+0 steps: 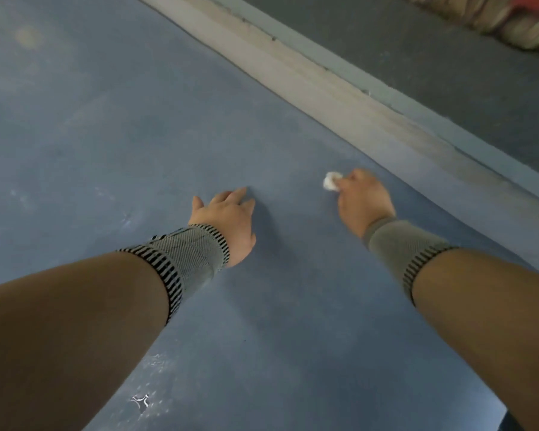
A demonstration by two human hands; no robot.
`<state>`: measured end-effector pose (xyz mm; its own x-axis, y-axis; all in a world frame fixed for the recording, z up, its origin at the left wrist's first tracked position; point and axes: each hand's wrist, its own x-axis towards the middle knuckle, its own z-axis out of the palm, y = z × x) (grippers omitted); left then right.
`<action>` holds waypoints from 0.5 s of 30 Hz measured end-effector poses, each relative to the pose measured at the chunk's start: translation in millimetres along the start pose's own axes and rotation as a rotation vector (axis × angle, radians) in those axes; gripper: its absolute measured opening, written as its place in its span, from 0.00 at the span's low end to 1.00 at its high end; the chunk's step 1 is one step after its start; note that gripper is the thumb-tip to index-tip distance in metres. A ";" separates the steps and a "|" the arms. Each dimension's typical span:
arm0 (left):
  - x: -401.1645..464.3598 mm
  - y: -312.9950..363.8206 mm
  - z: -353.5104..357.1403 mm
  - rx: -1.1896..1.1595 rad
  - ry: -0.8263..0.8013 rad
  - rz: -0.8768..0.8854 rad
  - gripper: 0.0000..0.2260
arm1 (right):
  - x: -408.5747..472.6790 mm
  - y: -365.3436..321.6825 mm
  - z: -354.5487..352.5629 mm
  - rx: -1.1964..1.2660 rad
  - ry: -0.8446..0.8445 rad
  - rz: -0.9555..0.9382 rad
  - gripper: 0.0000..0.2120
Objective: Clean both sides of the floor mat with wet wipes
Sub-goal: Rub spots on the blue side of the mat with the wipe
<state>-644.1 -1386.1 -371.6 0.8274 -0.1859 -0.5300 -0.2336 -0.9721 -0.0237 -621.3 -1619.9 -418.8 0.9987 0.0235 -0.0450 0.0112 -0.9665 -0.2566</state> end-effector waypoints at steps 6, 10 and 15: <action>24.1 17.3 -7.7 -0.064 -0.040 -0.030 0.30 | 21.8 -61.3 13.0 0.255 -0.067 -0.102 0.07; 23.4 10.5 -11.6 -0.030 -0.105 0.002 0.29 | 1.6 -22.7 9.0 0.032 -0.003 -0.182 0.12; 26.3 12.6 -9.3 -0.004 -0.084 0.018 0.29 | 36.0 3.3 -6.3 0.121 0.120 0.191 0.09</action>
<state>-620.5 -1404.6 -377.9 0.7772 -0.1910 -0.5995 -0.2459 -0.9692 -0.0100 -585.0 -1623.9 -415.1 0.9809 -0.1943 0.0096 -0.1772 -0.9126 -0.3684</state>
